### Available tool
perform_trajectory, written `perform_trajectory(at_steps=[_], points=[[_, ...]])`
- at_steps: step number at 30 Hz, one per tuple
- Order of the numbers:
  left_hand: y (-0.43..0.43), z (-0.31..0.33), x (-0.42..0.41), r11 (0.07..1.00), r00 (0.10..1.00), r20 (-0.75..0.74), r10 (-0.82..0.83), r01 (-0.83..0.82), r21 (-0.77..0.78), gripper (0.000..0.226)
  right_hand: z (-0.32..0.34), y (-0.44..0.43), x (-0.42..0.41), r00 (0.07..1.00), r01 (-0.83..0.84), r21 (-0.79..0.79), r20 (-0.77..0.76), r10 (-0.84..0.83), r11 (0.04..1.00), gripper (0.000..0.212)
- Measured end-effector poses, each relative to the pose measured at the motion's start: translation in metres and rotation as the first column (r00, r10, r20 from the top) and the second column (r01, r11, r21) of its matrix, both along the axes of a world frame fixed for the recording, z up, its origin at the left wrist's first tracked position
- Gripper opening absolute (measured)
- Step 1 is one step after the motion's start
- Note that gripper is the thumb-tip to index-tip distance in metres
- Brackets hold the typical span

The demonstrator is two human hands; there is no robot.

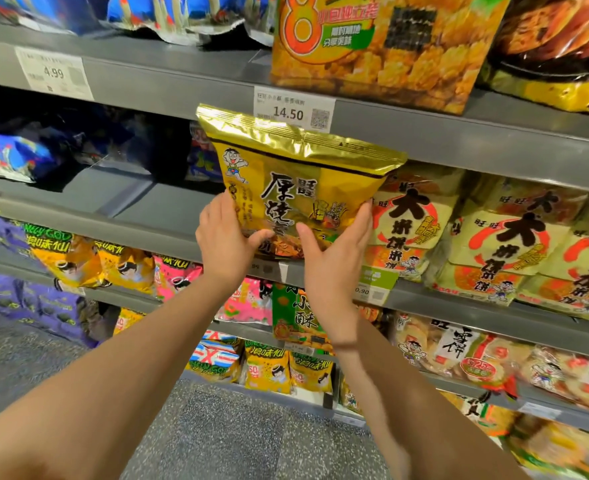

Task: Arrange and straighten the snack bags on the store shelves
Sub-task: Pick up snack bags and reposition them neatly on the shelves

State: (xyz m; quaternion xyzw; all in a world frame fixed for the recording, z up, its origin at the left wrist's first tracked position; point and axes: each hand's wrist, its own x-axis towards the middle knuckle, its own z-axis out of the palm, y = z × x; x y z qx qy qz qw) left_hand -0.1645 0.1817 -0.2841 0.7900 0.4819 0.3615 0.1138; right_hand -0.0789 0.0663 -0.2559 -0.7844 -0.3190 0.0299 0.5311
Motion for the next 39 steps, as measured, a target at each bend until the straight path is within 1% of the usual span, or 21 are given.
perform_trajectory(at_steps=[4,6,7,9,10,11,13,16,18,21,22,23,25,28,31,34,37,39], points=[[0.008,0.003,0.005,0.999,0.999,-0.024,-0.031,0.031,-0.020,0.064,0.000,0.001,0.003,1.000,0.018,0.010,0.001,-0.018,1.000,0.098],[0.012,0.004,0.010,0.998,0.998,-0.044,-0.043,0.041,-0.042,0.067,-0.001,0.002,0.005,1.000,0.002,-0.029,0.031,-0.001,1.000,0.098],[0.013,0.005,0.013,0.997,0.997,-0.053,-0.049,0.047,-0.053,0.073,0.000,0.003,0.007,0.999,-0.015,-0.072,0.051,0.019,0.997,0.098],[0.014,0.006,0.015,0.995,0.997,-0.047,-0.059,0.055,-0.086,0.099,-0.001,0.005,0.011,0.994,-0.052,-0.162,0.090,0.068,0.985,0.098],[0.014,0.006,0.016,0.994,0.998,-0.024,-0.060,0.057,-0.098,0.110,-0.001,0.005,0.011,0.991,-0.067,-0.185,0.105,0.088,0.980,0.098],[0.012,0.006,0.015,0.994,0.998,0.011,-0.055,0.056,-0.089,0.115,-0.003,0.003,0.011,0.988,-0.078,-0.191,0.117,0.102,0.978,0.098],[0.008,0.003,0.012,0.998,0.997,0.061,-0.053,0.054,-0.025,0.116,-0.005,0.000,0.011,0.985,-0.085,-0.186,0.133,0.111,0.979,0.098],[-0.001,0.004,0.010,0.998,0.998,0.044,-0.046,0.045,0.040,0.117,-0.007,-0.003,0.014,0.980,-0.091,-0.188,0.157,0.121,0.978,0.097],[-0.004,0.013,0.010,0.990,0.998,0.021,-0.055,0.052,0.131,0.114,-0.005,-0.003,0.016,0.967,-0.094,-0.175,0.218,0.132,0.980,0.095],[-0.005,0.023,0.013,0.926,0.992,-0.053,-0.113,0.124,0.356,0.097,-0.001,0.000,0.016,0.908,-0.084,-0.164,0.394,0.143,0.983,0.088],[-0.003,0.024,0.015,0.908,0.989,-0.098,-0.108,0.139,0.396,0.093,-0.001,0.003,0.016,0.886,-0.082,-0.183,0.436,0.155,0.980,0.086],[0.000,0.024,0.018,0.904,0.984,-0.153,-0.088,0.144,0.402,0.089,-0.002,0.006,0.017,0.869,-0.081,-0.224,0.462,0.179,0.971,0.085],[0.004,0.023,0.026,0.928,0.969,-0.244,-0.035,0.122,0.352,0.085,-0.006,0.015,0.018,0.842,-0.070,-0.328,0.487,0.232,0.942,0.085],[0.009,0.020,0.037,0.943,0.964,-0.266,0.009,0.080,0.323,0.070,-0.013,0.028,0.018,0.822,-0.046,-0.412,0.502,0.269,0.910,0.092],[0.013,0.017,0.042,0.945,0.964,-0.267,0.009,0.079,0.318,0.066,-0.018,0.039,0.019,0.836,-0.047,-0.460,0.468,0.287,0.887,0.094],[0.016,0.009,0.043,0.951,0.966,-0.258,-0.029,0.107,0.291,0.067,-0.016,0.051,0.026,0.851,-0.025,-0.485,0.448,0.274,0.874,0.089],[0.003,-0.017,0.034,0.952,0.961,-0.265,-0.078,0.151,0.266,0.073,-0.027,0.045,0.024,0.838,-0.020,-0.461,0.476,0.266,0.887,0.094],[-0.010,-0.036,0.026,0.961,0.955,-0.272,-0.120,0.180,0.209,0.075,-0.045,0.032,0.017,0.831,-0.009,-0.433,0.498,0.248,0.901,0.096]])
